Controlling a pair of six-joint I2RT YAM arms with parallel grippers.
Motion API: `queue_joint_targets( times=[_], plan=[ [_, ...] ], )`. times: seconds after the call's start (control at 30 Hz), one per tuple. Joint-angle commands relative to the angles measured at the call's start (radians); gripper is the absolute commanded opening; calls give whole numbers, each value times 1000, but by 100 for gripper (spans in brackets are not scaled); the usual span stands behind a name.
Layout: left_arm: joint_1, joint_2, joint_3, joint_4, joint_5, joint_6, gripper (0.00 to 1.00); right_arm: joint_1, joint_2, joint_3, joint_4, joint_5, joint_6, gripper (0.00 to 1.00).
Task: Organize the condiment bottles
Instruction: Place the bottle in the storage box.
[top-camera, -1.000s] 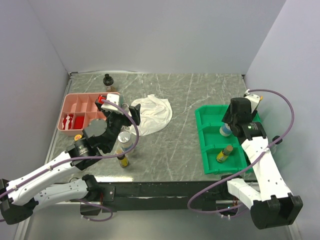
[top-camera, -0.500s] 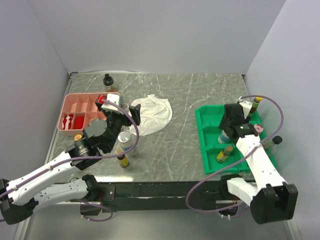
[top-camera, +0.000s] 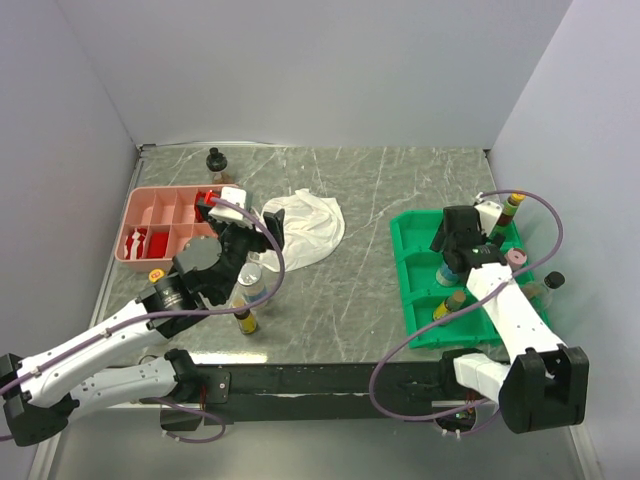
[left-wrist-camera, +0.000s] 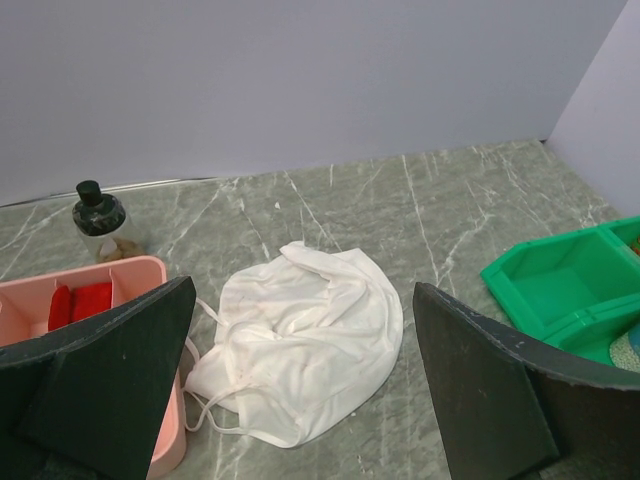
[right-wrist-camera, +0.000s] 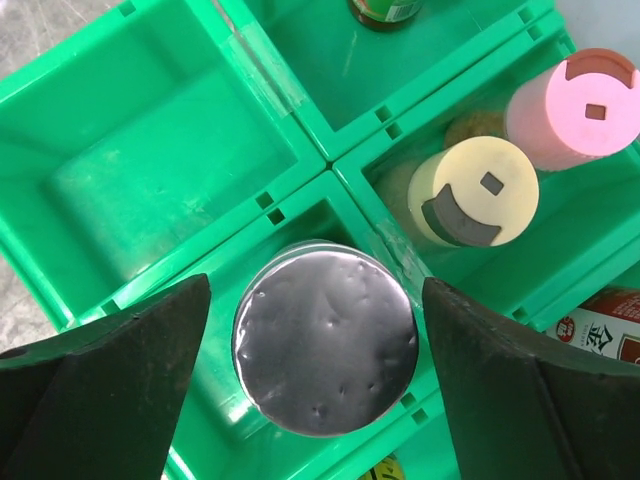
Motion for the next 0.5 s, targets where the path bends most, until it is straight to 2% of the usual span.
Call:
queue_joint_targets(
  times=[0.0,0.1,0.23,0.37,0.43,0.47],
  plan=[
    [0,2,9,18,7,-6,97,-3,-63,38,-7,-4,24,100],
    [2,5,7,21,10,-3,97,-2,-136,44,10,-95,15,100],
    [2,31,21,2,14,-11,97,1,-224,45,35,-309,-6,100],
    [0,66,50,-37,-13,-35,96,11,-279,68,24,-405,-19,100],
    [0,94,70,-133,-30,-66,97,14,-311,73,13,-417,-17,100],
    [0,105,113,-182,-33,-127,97,14,-325,71,15,-431,-17,100]
  ],
)
